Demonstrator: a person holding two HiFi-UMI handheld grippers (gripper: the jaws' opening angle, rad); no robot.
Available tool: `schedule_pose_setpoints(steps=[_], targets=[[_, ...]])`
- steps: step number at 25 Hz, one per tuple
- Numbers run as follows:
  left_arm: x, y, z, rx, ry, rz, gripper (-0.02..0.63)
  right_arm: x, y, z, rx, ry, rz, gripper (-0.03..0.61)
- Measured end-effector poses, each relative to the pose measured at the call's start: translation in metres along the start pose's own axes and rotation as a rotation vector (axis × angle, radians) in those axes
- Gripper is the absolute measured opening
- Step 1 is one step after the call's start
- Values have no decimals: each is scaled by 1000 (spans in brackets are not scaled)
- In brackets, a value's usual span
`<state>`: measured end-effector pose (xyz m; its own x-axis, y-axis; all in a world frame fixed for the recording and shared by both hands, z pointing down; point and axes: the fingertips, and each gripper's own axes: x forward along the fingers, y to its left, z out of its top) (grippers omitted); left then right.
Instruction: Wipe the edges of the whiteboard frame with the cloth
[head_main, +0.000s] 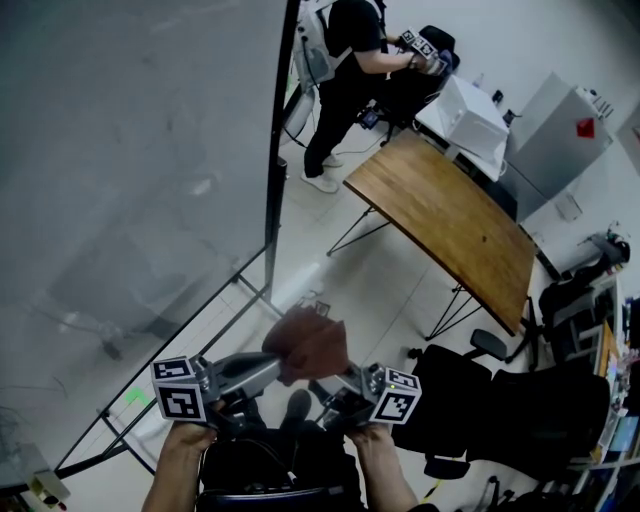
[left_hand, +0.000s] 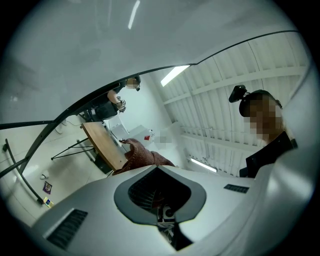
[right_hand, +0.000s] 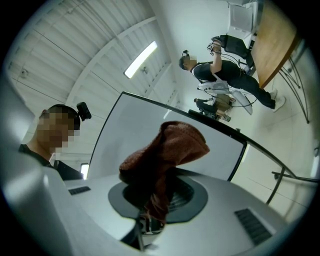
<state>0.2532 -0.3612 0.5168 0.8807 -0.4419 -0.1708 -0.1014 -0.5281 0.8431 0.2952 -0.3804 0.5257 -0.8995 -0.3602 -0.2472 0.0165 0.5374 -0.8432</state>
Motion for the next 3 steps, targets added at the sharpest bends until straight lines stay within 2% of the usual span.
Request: schedule_pose_setpoints(steps=[3], targets=[[2,-3,-1,-3,-5,3,-11,-3,3,0,4,7,2,69]])
